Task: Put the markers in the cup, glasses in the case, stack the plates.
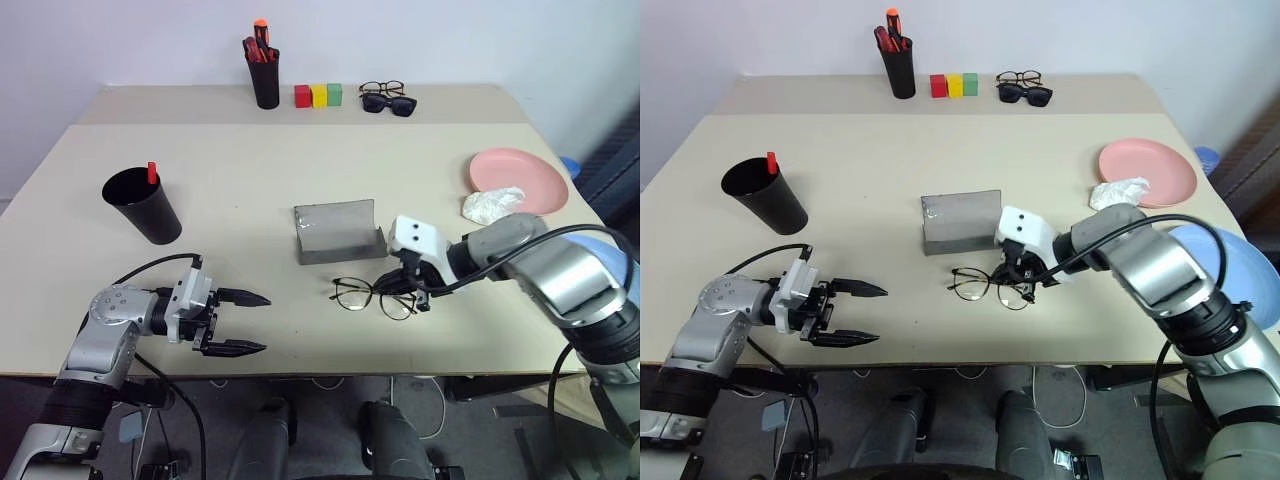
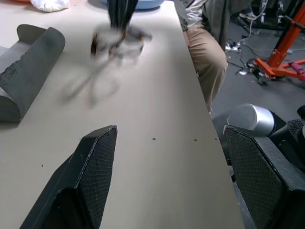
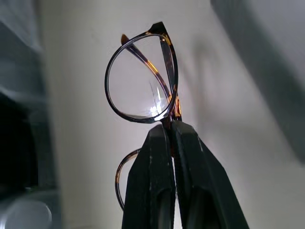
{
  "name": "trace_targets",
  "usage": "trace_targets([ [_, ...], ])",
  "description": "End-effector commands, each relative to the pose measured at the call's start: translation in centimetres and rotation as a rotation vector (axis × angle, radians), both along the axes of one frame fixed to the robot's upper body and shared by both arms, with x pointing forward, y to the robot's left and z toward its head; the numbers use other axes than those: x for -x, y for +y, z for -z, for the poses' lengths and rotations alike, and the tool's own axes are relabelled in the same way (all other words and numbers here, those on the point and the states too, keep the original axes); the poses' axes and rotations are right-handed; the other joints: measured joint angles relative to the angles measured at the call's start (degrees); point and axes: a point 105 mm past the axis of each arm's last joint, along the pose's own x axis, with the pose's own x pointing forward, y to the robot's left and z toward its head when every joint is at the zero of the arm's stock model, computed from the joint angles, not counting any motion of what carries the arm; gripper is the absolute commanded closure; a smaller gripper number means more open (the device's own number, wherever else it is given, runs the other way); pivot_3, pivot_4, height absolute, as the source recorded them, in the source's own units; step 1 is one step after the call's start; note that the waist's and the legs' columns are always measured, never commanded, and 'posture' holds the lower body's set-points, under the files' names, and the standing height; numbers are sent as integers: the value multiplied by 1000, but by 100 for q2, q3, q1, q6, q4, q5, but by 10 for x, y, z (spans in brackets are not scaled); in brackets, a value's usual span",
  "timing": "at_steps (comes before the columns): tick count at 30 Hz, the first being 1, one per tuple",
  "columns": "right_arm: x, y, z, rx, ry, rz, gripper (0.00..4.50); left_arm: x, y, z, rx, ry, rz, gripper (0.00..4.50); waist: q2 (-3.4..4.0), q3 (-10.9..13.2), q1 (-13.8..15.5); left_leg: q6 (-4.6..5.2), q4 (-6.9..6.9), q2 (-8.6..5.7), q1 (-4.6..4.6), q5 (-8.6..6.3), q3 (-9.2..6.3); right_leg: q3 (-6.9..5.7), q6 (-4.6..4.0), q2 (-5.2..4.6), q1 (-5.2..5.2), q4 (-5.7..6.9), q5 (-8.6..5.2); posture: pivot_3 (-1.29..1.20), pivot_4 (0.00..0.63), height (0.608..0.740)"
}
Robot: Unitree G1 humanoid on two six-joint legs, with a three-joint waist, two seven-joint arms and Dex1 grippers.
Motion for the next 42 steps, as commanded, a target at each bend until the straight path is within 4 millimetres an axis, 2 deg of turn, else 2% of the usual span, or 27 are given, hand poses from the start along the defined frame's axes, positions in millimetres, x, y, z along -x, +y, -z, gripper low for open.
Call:
trace_targets([
  [1,-16,23,-49,-177,-179,-62,4443,1,-2,-8,17,-30,6,833,1,0,-35,0,-1,1,0,0,1,0,-3,1,-4,1,2,0,150,740],
  [3,-34,34,-63,-239,-274,-62,4443,1,-3,-8,23,-31,2,833,1,0,-44,0,-4,3,0,0,3,0,-12,2,-14,3,9,0,150,740],
  [7,-74,54,-77,-304,-449,-18,4443,1,-4,-8,25,-36,-4,833,1,1,-9,-1,-8,4,-2,1,2,0,-13,8,-23,8,10,0,150,740],
  [12,-97,64,-71,-290,-524,-10,4443,3,-1,-10,25,-42,-25,833,3,2,6,-8,-8,0,-16,7,3,1,7,9,-34,9,22,0,150,740],
  [20,-106,57,-40,-190,-492,-25,4443,9,4,-12,22,-44,-60,833,6,4,-32,-13,-9,11,-15,10,-1,4,4,25,-51,40,24,0,150,740],
  [32,-97,36,-5,-85,-376,-42,4443,0,8,-18,21,-65,-98,833,7,4,-25,-13,-9,23,-14,10,-1,7,1,38,-53,43,25,0,150,740],
  [35,-96,27,3,-58,-366,-30,3557,-8,8,-22,37,-70,-141,833,6,4,-15,-13,-8,25,-14,10,-1,7,0,39,-53,43,26,0,150,740],
  [37,-95,22,5,-50,-365,-18,2605,-13,9,-26,45,-76,-166,833,6,4,-20,-14,-8,26,-14,10,0,8,0,40,-53,43,26,0,150,740],
  [41,-96,12,1,-46,-417,29,419,-25,9,-34,67,-90,-206,833,6,3,-18,-14,-8,37,-14,10,1,7,-3,51,-53,43,28,0,150,740],
  [42,-94,7,-1,-46,-425,35,63,-31,8,-39,87,-99,-232,833,6,4,-16,-14,-8,41,-14,11,1,7,-5,56,-53,42,29,0,150,740],
])
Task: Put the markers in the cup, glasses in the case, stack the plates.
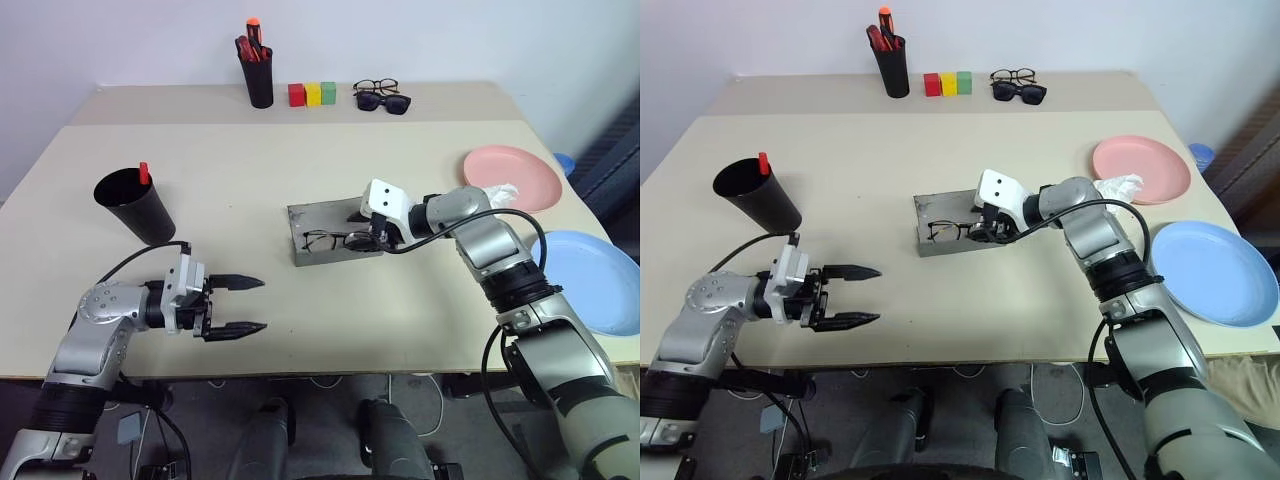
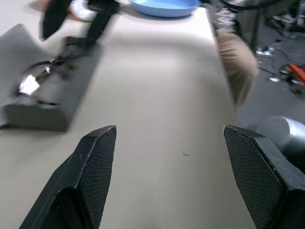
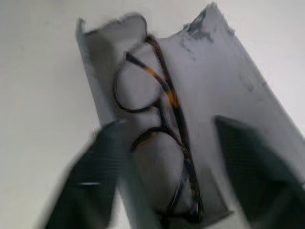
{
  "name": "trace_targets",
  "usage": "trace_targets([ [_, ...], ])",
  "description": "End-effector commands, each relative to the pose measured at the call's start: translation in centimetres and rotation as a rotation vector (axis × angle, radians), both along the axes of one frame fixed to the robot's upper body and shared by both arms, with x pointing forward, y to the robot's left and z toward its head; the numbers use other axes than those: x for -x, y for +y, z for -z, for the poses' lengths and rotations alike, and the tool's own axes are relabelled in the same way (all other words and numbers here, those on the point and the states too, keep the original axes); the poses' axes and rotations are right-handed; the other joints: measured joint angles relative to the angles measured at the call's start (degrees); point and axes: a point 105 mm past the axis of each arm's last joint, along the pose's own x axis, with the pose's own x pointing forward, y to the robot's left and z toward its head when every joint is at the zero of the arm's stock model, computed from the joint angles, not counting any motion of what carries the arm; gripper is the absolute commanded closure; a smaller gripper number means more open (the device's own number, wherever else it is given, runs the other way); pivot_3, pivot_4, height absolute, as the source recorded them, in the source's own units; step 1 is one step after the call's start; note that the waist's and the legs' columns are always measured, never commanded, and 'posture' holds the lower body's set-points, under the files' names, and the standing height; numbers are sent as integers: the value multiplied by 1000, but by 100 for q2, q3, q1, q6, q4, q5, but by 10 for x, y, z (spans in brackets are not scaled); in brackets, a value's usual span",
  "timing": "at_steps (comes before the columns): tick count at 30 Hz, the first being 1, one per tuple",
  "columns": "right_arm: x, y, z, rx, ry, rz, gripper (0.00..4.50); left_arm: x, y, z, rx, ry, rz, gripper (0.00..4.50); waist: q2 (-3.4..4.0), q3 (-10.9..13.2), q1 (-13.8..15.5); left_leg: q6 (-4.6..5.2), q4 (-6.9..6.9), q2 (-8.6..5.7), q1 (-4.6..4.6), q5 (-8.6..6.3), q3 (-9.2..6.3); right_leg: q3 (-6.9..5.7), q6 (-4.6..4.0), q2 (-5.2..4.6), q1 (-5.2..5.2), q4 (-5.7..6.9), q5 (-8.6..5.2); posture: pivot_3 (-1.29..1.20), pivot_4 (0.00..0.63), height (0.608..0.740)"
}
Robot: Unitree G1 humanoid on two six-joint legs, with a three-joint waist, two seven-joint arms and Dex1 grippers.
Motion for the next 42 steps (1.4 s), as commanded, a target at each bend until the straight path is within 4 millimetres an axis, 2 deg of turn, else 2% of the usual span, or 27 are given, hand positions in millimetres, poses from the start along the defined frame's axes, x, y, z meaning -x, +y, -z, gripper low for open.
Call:
trace_targets([
  [1,4,-9,-19,-18,-77,15,63,-16,2,-20,60,-53,-71,833,1,0,10,0,0,2,0,0,0,0,-2,3,0,-1,1,0,150,740],
  [4,24,-30,-36,-72,-106,52,63,-51,-6,-50,130,-127,-163,833,0,2,91,0,4,6,-3,1,-2,-1,-2,7,1,0,2,0,150,740],
  [7,43,-45,-41,-82,-124,85,63,-74,-10,-63,120,-171,-210,833,-6,1,164,0,15,6,-9,1,-1,-4,1,8,5,-2,3,0,150,740],
  [10,72,-69,-33,-61,-138,133,0,-105,-18,-73,88,-182,-258,1740,-8,-1,190,0,14,7,-4,1,5,-1,1,8,13,-10,3,0,150,740],
  [13,94,-86,-25,-90,-98,217,0,-129,-27,-79,52,-189,-297,3271,-13,-1,179,0,17,7,-6,1,4,-8,4,8,21,-15,2,0,150,740],
  [15,110,-100,-14,-88,-88,294,0,-147,-41,-79,-8,-201,-322,4311,-21,-1,187,0,23,7,-8,1,7,-4,4,8,21,-16,2,0,150,740],
  [16,117,-104,-10,-83,-84,318,0,-152,-45,-79,-30,-205,-329,4421,-22,-1,188,0,26,7,-8,1,5,-6,5,8,24,-16,2,0,150,740],
  [20,136,-113,-1,-119,-88,410,0,-169,-67,-76,-138,-228,-356,4421,-29,2,167,1,26,10,-6,0,7,-5,7,8,27,-23,1,0,150,740],
  [25,148,-113,-2,-244,-162,458,0,-182,-89,-72,-289,-283,-392,4421,-38,6,177,2,25,13,-7,-1,9,-7,18,8,26,-25,-2,0,150,740],
  [30,150,-111,-8,-318,-239,443,0,-179,-100,-59,-423,-293,-334,4421,-38,6,177,1,24,13,-8,-1,9,-7,20,8,27,-30,-1,0,150,740],
  [36,146,-106,-14,-347,-286,426,0,-177,-104,-55,-470,-274,-298,4421,-39,7,181,1,24,13,-9,-1,8,-8,18,8,26,-31,0,0,150,740],
  [39,143,-105,-13,-347,-291,420,0,-168,-109,-46,-464,-171,-222,4421,-39,7,181,1,24,13,-9,-1,8,-8,18,8,27,-31,0,0,150,740],
  [42,141,-104,-16,-355,-295,422,0,-155,-117,-46,-411,-65,-117,4421,-39,6,183,1,24,13,-8,-1,9,-8,14,8,29,-33,2,0,150,740],
])
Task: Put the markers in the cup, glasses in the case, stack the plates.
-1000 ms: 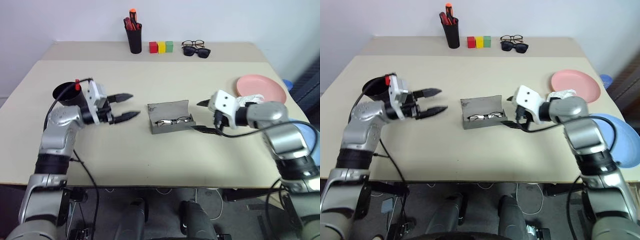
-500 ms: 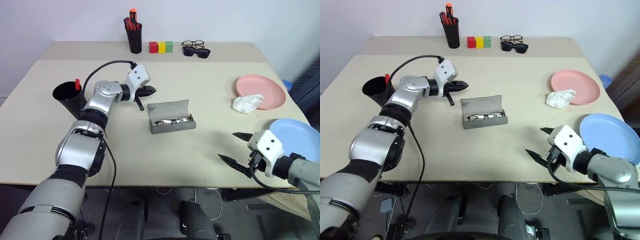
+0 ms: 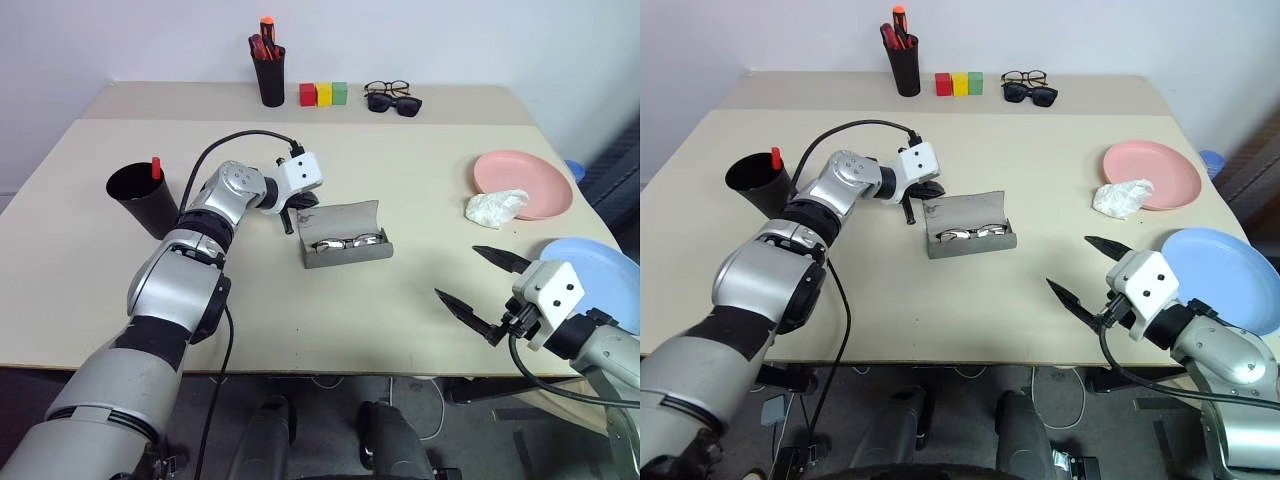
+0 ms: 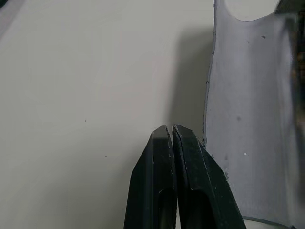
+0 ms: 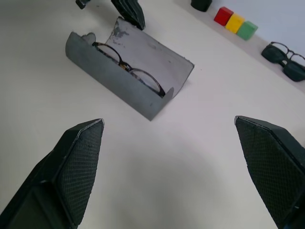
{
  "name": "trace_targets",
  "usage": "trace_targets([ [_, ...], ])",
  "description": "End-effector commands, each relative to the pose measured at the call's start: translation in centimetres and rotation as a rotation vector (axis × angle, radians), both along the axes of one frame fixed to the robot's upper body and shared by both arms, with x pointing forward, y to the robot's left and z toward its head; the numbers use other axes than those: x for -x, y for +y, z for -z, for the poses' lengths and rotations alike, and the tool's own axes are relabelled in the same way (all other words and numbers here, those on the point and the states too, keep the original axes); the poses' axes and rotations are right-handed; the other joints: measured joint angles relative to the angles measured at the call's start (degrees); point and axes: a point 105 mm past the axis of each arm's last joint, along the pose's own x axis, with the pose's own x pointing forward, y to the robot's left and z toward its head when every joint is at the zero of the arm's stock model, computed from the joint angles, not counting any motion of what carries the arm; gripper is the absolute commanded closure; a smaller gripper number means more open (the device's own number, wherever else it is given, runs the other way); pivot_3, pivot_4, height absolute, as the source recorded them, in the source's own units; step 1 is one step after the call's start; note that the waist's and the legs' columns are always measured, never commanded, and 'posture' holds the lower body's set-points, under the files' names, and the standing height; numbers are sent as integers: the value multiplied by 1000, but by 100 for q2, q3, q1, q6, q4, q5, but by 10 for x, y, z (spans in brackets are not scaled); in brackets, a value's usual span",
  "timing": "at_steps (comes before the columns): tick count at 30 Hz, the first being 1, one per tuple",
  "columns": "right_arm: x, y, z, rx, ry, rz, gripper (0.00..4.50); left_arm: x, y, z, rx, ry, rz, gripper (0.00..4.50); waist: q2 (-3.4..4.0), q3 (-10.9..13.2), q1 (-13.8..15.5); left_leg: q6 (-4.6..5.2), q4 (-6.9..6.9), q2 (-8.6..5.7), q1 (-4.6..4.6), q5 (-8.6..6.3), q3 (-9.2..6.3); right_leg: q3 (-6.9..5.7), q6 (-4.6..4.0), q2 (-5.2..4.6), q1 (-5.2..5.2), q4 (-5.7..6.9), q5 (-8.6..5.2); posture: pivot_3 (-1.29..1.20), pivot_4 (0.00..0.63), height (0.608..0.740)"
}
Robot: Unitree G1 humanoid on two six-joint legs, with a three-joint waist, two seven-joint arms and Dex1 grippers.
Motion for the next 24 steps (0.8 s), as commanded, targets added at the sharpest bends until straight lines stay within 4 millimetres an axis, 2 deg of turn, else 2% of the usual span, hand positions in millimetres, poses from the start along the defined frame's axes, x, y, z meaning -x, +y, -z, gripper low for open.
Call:
trace_targets([
  [1,-2,1,-11,-1,-46,-4,0,13,-11,-9,56,114,105,4421,0,0,0,0,0,0,0,0,0,0,-1,0,0,-2,0,0,150,740],
  [6,-7,3,-17,-25,-59,-2,0,35,-8,-3,21,260,259,4421,0,0,-15,0,0,1,1,0,-1,-1,-8,1,0,0,4,0,150,740],
  [9,-8,4,-19,-43,-59,0,0,49,-7,10,-28,337,343,4421,1,0,-8,0,0,2,1,0,-1,-1,-10,2,0,1,5,0,150,740],
  [12,-11,-1,-22,-60,-68,29,0,55,-8,20,-52,343,387,4421,1,-1,-7,0,0,2,1,0,-2,0,-11,2,1,1,6,0,150,740],
  [15,-18,-24,-17,-29,-59,149,0,53,-20,4,39,268,410,4421,2,-2,2,1,2,2,3,0,-3,0,-11,2,4,2,6,0,150,740],
  [18,-24,-63,-4,6,-17,327,0,59,-47,-37,221,190,484,4421,0,-1,26,1,6,1,-2,0,-4,0,-12,1,6,0,6,0,150,740],
  [20,-23,-83,2,19,-4,404,0,71,-61,-51,270,189,551,4421,-2,1,50,1,9,0,-7,0,-6,0,-12,1,5,-2,6,0,150,740],
  [22,-21,-99,10,22,15,459,0,83,-75,-52,280,193,601,3914,3,-2,28,1,5,-1,-4,0,-5,1,-12,1,6,-3,6,0,150,740],
  [24,-16,-111,21,51,47,501,0,94,-87,-45,285,242,621,3177,14,-9,1,2,0,0,1,0,-5,1,-11,1,8,-1,5,0,150,740],
])
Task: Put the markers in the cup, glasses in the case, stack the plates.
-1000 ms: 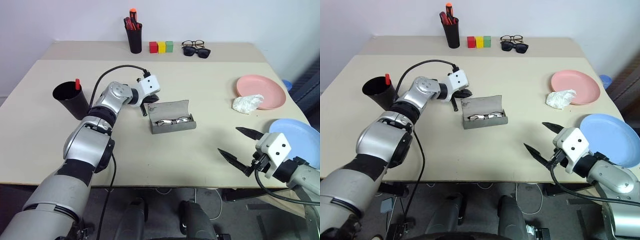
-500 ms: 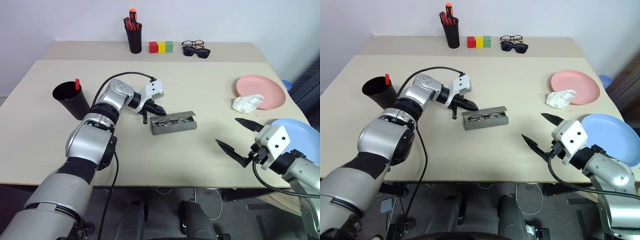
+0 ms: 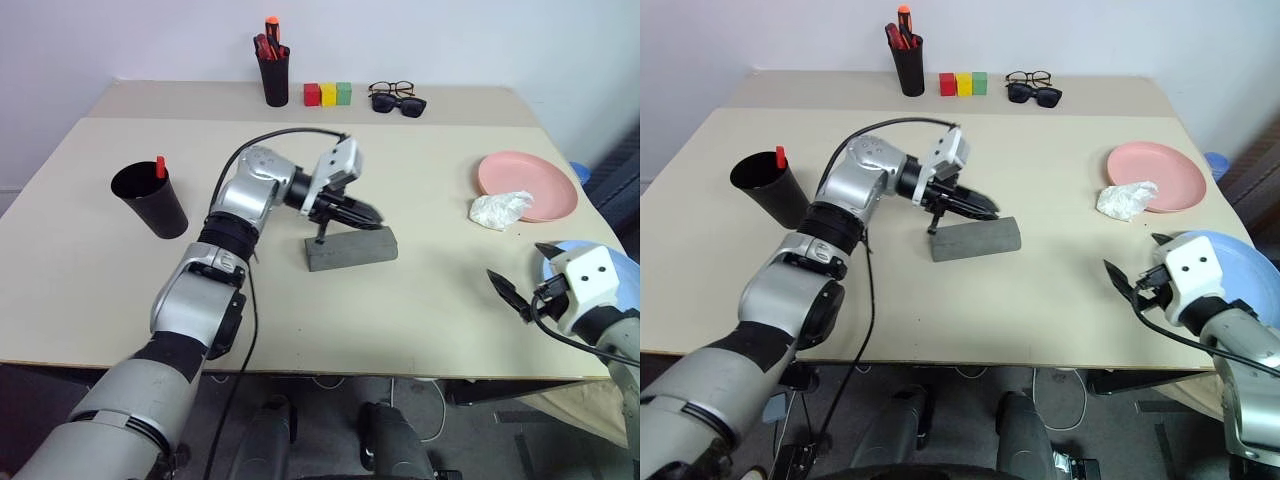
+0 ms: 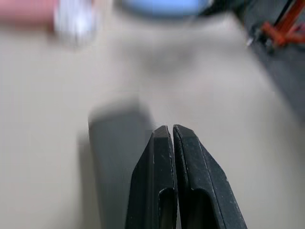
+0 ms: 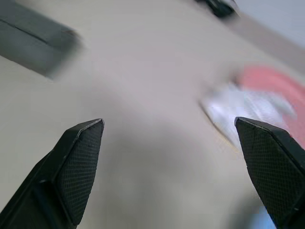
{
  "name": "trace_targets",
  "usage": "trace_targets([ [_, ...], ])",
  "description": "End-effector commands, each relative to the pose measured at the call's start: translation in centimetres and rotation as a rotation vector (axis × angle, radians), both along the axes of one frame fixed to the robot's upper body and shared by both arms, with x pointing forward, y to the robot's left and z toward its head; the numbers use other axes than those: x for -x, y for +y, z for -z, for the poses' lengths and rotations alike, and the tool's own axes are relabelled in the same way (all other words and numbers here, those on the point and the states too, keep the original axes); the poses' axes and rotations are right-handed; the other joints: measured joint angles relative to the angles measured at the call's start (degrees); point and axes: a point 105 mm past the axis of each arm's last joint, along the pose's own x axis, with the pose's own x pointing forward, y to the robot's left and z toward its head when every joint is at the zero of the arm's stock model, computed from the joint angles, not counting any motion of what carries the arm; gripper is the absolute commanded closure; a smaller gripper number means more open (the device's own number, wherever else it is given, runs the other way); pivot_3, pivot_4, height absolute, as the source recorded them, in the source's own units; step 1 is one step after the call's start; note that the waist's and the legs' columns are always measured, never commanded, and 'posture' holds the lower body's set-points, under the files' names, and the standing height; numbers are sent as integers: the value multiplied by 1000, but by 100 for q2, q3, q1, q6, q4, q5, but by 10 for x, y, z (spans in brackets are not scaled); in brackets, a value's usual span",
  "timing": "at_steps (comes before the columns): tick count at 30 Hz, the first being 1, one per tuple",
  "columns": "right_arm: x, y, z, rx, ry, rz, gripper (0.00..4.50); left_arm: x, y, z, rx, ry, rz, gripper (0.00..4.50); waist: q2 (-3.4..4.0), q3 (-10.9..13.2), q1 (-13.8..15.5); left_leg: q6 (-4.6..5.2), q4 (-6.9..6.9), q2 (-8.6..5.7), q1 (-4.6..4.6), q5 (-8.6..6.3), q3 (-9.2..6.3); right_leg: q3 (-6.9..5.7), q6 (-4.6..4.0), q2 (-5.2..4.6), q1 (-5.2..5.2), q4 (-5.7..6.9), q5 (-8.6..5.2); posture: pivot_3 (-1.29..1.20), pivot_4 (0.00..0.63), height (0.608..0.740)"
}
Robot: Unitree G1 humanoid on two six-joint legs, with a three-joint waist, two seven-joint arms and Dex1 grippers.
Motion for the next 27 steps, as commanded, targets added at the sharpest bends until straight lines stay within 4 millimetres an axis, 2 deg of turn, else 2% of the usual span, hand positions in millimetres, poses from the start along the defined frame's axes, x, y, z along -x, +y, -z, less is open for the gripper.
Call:
trace_targets([
  [1,8,-24,4,47,8,81,0,19,-21,7,11,43,55,2693,15,-8,-19,1,-1,0,7,0,0,0,2,0,7,1,-1,0,150,740],
  [6,11,-35,15,23,49,130,0,37,-47,15,31,64,77,253,27,-9,-121,4,-1,6,40,-2,3,3,-10,4,28,8,-16,0,150,740],
  [7,11,-37,17,19,59,138,0,37,-54,13,50,33,62,66,27,-9,-131,4,0,8,43,-2,3,3,-11,5,30,8,-18,0,150,740],
  [11,8,-46,28,-11,105,194,0,45,-67,9,67,14,71,66,28,-10,-128,4,0,7,51,-2,2,3,-13,5,46,-2,-19,0,150,740],
  [14,8,-53,39,-16,151,228,865,48,-71,4,81,9,69,0,29,-10,-131,4,-2,7,53,-2,2,3,-14,5,47,-3,-19,0,150,740],
  [21,7,-57,48,-24,188,251,4462,47,-67,4,76,-5,51,0,32,-12,-135,4,-2,7,54,-2,2,3,-14,5,48,-4,-20,0,150,740],
  [24,6,-55,49,-29,187,247,4462,45,-63,6,69,-10,38,0,32,-11,-129,4,-2,7,54,-2,2,3,-14,5,50,-5,-20,0,150,740],
  [27,2,-53,42,0,147,252,4462,43,-61,6,70,-12,26,0,32,-11,-128,4,-2,7,54,-2,2,3,-14,5,50,-5,-20,0,150,740],
])
